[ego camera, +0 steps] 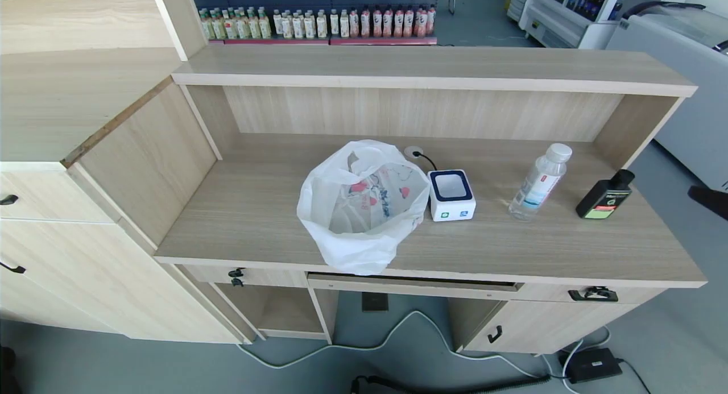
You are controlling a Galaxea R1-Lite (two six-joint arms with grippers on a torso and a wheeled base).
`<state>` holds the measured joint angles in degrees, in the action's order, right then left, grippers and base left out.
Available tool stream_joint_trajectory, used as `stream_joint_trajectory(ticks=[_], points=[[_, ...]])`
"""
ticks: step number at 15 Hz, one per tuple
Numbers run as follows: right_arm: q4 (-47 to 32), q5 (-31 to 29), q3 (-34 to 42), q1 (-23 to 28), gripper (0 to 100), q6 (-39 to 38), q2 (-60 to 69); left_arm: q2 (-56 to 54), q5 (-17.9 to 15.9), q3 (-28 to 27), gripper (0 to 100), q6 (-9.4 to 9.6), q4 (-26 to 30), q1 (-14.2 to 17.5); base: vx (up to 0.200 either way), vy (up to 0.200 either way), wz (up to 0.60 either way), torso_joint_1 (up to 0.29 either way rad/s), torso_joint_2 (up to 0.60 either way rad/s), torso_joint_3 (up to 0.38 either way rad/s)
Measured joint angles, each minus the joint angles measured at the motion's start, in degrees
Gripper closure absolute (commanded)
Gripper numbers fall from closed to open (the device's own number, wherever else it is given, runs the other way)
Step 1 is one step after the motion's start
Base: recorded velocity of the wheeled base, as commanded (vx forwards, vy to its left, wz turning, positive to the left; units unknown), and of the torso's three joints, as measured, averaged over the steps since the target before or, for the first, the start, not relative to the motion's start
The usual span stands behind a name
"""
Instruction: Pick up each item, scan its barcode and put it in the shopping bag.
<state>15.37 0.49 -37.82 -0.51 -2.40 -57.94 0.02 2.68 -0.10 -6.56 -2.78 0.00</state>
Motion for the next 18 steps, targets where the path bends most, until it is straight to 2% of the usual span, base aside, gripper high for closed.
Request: stream_joint_trajectory(ticks=[4, 10, 18], points=[[16.0, 0.0, -2.6, 2.8, 0, 3.5, -20.9, 0.0, 0.0, 0.0, 0, 0.0, 0.0, 0.0, 0.0, 0.0, 0.0, 0.0, 0.0, 0.0], [28.4, -0.6, -5.9, 4.1, 0, 2.5, -41.0, 0.0, 0.0, 0.0, 0, -0.01, 0.0, 0.0, 0.0, 0.0, 0.0, 0.0, 0.0, 0.0], [33.4, -3.0, -17.3, 0.6, 0, 2.6, -55.7, 0.0, 0.0, 0.0, 0, -0.01, 0.0, 0.0, 0.0, 0.0, 0.0, 0.0, 0.0, 0.0]])
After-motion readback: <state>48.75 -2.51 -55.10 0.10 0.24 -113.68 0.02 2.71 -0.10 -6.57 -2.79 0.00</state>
